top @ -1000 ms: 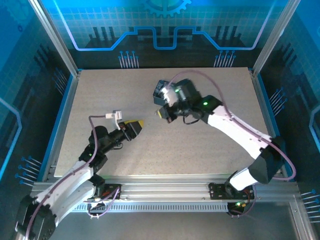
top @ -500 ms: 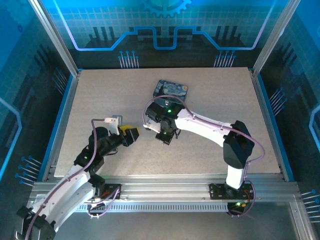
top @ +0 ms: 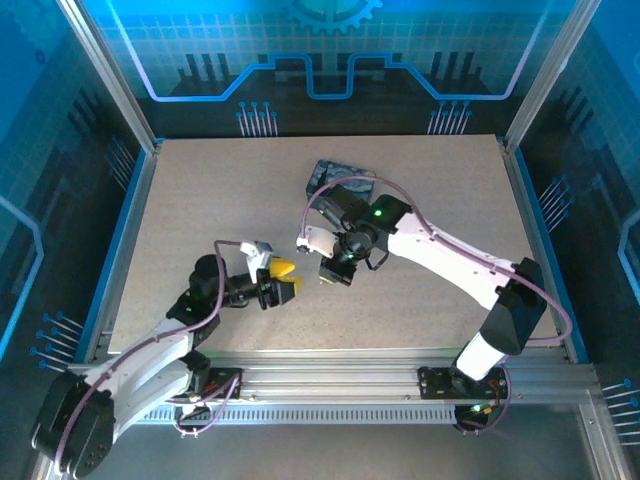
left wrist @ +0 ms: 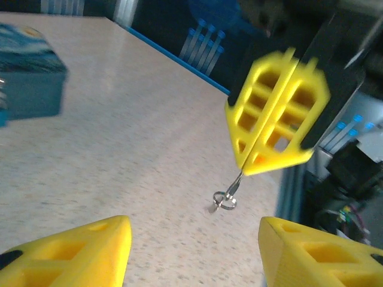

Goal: Unlock the padlock with the key

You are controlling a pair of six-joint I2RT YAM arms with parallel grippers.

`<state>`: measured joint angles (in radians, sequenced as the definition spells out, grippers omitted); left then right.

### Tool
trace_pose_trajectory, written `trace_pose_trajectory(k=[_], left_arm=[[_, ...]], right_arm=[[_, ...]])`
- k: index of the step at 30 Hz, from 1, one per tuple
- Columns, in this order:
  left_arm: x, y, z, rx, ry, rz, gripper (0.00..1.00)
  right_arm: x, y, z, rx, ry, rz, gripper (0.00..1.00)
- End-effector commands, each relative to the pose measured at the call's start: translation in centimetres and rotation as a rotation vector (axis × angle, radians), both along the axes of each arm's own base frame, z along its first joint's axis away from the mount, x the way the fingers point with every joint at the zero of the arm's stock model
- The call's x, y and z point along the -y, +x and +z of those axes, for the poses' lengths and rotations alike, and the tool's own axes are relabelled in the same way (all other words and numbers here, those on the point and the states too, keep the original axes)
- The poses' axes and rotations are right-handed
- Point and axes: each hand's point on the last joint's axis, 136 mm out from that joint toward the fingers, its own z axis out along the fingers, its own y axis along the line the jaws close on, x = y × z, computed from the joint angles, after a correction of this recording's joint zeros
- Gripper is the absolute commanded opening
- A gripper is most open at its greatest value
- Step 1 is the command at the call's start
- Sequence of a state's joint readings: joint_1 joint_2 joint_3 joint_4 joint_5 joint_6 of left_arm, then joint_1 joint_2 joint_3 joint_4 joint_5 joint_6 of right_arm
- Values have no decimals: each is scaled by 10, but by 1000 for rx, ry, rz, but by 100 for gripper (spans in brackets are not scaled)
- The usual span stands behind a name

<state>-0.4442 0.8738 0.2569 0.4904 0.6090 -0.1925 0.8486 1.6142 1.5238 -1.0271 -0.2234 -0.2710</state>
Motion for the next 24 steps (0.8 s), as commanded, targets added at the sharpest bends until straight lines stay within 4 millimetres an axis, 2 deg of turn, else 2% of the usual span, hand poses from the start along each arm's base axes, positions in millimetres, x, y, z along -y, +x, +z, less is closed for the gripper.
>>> trace_pose_trajectory(k=[1,6,13,17,18,20,21,24], left_arm=[[22,-14,27,141,-20,-158,59],[33,-14,31,134,-47,-206,56],[40,-17,28,102,-55,-256,45],[41,-19,27,96,-53,-267,30],[40,-20,27,95,-51,-267,24],[40,-20,26,90,-48,-265,5],[40,-20,26,87,-47,-263,0],[39,-19,26,79,-43,-248,0]], right_arm=[[-8,-18,21,-58,108,74,0],[-8,-21,22,-77,122,72,0],[-14,-18,31,-85,192,61,0],[-12,-14,31,-81,196,43,0],[-11,-13,31,-80,197,39,0],[-9,-11,32,-80,204,26,0],[-8,-11,33,-82,208,22,0],[-7,-10,37,-90,237,9,0]])
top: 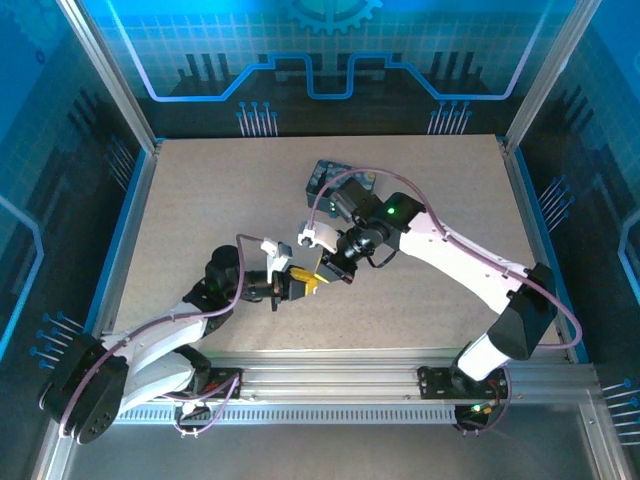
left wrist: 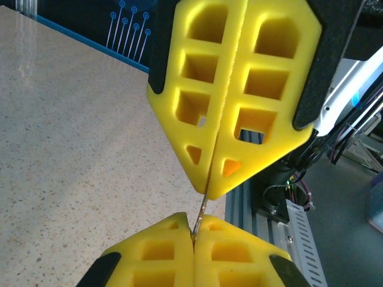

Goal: Unlock the padlock with the key

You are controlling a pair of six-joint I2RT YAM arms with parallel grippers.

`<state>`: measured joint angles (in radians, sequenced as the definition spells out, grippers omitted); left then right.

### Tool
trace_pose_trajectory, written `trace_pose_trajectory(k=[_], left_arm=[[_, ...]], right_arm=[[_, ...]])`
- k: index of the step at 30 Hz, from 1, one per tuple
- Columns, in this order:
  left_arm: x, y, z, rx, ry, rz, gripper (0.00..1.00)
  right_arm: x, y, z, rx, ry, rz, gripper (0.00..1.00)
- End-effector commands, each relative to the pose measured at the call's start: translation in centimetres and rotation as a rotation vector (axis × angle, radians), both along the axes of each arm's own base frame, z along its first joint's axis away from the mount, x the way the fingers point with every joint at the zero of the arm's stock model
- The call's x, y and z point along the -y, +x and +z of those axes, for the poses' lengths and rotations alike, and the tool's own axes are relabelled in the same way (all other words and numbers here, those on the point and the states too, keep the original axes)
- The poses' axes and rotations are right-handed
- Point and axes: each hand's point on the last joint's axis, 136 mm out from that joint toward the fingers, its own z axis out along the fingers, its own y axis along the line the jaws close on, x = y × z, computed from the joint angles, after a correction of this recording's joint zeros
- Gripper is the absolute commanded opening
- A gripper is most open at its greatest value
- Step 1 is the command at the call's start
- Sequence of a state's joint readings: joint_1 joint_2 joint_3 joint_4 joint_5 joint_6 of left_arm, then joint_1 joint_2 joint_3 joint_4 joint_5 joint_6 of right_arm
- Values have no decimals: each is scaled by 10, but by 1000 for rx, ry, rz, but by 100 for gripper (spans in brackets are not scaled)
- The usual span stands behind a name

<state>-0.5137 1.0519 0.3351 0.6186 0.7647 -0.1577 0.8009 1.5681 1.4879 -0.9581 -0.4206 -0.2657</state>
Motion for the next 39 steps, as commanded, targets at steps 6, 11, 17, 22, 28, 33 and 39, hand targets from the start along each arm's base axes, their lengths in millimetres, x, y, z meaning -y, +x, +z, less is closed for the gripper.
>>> trace_pose_trajectory(k=[6,11,17,22,28,33,39], left_arm=[[0,2,21,12,-32,23,0],[-3,12,32,-52,-77,89,0],[2,15,46,-111,-125,79,0],[3,15,54,-143,-153,69,0],[1,20,59,-194,-177,78,0],[-4,26,63,-228,-221,94,0],[-6,28,65,-236,-240,100,0]], right_arm=[[12,37,33,4,202,-268,48],[16,61,51,-96,483,-462,57],[-6,53,47,-222,621,-449,60],[-13,47,51,-220,642,-422,58],[-13,44,55,-232,666,-416,55],[-12,40,56,-248,678,-404,49],[-13,38,50,-261,670,-404,37]])
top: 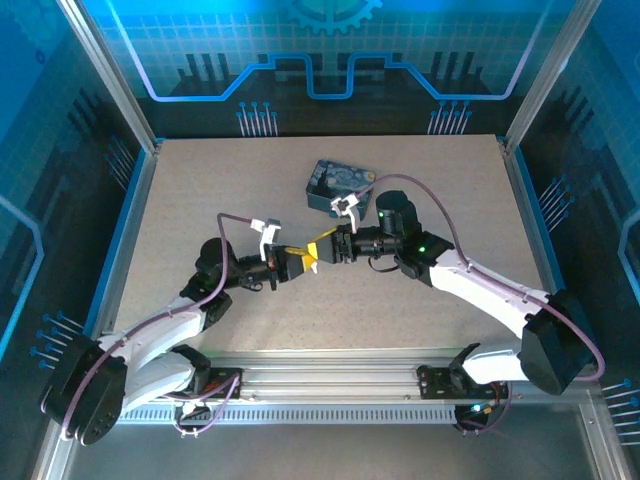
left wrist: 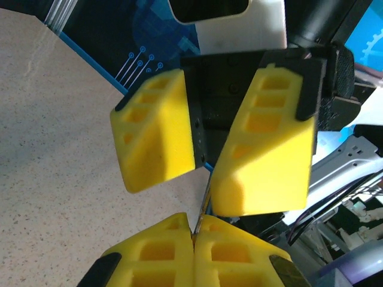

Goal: Unlock the padlock with the key

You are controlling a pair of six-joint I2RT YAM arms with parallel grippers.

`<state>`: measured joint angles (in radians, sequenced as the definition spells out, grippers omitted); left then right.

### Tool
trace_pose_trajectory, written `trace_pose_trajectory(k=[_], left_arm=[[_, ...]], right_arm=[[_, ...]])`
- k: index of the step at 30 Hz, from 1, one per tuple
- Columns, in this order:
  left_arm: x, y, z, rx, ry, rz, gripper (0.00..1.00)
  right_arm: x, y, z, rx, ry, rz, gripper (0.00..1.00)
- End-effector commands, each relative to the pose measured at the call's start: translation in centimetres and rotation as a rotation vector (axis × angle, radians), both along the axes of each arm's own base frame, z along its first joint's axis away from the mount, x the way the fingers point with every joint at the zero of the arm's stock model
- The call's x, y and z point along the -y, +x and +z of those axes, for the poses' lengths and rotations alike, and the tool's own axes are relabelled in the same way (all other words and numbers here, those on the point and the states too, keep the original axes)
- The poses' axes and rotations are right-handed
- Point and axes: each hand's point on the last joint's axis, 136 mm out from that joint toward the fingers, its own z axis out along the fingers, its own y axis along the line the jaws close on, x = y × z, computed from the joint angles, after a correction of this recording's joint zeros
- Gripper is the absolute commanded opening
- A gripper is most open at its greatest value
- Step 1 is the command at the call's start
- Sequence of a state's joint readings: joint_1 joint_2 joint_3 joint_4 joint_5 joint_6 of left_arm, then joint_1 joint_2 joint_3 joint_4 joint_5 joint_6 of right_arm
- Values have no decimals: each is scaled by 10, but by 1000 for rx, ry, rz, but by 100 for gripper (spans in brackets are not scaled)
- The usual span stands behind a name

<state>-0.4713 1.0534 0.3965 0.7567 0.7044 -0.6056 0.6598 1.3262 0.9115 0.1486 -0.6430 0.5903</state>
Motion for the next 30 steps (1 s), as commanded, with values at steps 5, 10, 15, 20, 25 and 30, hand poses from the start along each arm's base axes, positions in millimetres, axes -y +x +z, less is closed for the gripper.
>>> trace_pose_trajectory(k=[5,10,15,20,25,30], left_arm=[[1,-2,12,21,-35,-21,0],[1,-4,7,27,-13,-29,0],[-2,-6,0,39,22,-14,6],[-13,-3,-6,30,49,68,48],[-27,3,-4,1,15,155,58],[-26,3,5,-17,-36,128,56]], right_arm=[[-5,-11,8,18,32,49,23],[-8,-12,12,60,45,76,0],[-4,-7,17,112,57,36,0],[4,1,15,155,41,-47,0],[8,9,15,167,49,-106,0],[8,11,16,168,64,-122,0]])
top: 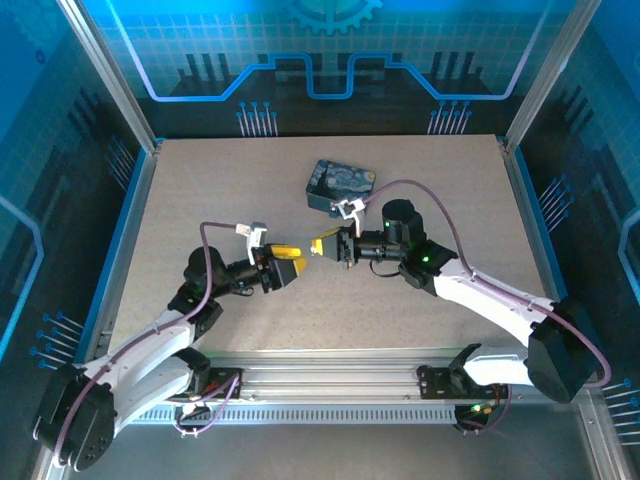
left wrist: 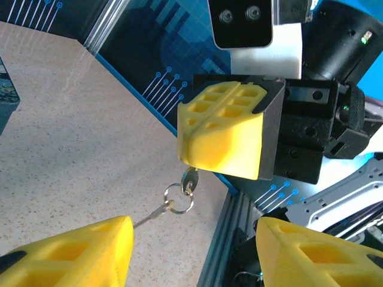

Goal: Unlock the padlock with the key

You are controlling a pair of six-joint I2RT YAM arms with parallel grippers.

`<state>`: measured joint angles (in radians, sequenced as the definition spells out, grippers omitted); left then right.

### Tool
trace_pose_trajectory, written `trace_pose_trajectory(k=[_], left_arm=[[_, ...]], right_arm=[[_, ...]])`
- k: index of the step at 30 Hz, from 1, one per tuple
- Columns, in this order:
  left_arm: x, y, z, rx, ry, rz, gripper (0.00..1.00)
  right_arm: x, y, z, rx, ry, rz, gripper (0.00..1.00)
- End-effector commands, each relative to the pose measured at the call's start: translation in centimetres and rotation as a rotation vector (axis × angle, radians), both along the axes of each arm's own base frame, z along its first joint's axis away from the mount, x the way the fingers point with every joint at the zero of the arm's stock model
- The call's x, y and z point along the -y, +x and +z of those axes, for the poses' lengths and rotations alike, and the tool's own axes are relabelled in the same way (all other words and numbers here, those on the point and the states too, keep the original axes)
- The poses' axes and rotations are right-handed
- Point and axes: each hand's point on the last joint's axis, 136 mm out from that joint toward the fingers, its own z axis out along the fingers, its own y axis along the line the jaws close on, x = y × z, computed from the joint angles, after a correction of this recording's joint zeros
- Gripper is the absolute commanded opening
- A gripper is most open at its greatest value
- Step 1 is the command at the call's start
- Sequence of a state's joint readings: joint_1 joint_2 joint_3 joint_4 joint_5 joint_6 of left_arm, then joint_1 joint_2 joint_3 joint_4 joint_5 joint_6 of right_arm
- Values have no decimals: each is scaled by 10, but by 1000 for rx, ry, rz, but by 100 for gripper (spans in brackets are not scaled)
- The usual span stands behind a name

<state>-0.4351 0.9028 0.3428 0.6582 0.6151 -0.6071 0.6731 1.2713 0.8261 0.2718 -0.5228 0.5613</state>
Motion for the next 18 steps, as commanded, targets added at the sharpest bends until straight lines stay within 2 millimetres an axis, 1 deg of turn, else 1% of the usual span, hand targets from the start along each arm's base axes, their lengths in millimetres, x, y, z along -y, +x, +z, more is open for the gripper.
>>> trace_pose_trajectory(k=[1,6,11,18], left_arm=[[0,2,6,-15,-43,-6,54],[9,6,11,-28,-91,-58,45],[13,11,12,-28,-128,-76,45],[10,16,15,-16,-151,-65,44]], right_arm=[[0,3,13,48,43,-25,0],[0,2,16,48,57,-21,0],[-1,0,16,48,58,-17,0],[0,0,14,42,52,-17,0]])
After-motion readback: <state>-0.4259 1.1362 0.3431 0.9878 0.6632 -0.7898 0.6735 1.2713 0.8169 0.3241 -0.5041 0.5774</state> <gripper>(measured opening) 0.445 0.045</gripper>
